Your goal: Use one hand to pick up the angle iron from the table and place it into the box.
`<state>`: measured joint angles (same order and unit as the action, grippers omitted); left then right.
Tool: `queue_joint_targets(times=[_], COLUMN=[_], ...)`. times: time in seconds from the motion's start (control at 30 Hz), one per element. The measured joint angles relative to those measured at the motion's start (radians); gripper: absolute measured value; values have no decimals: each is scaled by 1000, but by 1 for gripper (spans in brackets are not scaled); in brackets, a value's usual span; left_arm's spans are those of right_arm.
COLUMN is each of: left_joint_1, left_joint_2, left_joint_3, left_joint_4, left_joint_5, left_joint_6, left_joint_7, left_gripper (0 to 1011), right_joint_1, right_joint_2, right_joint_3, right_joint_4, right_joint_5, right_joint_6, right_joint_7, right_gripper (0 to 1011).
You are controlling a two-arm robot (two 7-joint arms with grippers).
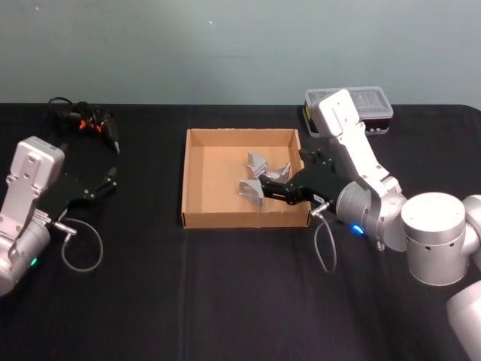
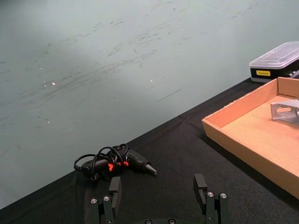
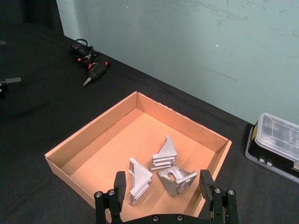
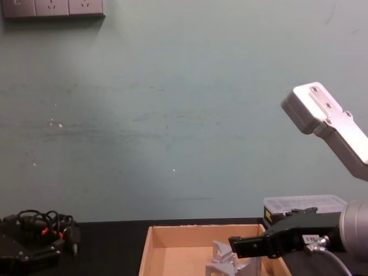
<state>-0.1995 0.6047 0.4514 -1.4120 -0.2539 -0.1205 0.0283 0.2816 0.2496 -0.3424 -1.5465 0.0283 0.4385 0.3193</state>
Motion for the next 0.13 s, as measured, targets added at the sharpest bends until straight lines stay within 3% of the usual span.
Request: queue_joint_targets(times=[0.13], left_joint_1=[0], left_joint_2=[0], left_joint_3=[0], left_joint_4=[0], left_joint_5=[0], left_joint_6=[0], left_joint_7=[0], left_gripper=[1011], right_joint_1=[0], right_joint_2=[0], right_joint_3=[0], right_joint_4=[0], right_joint_5=[0], right_joint_6=[0], right_joint_7=[1], right_gripper=[1002])
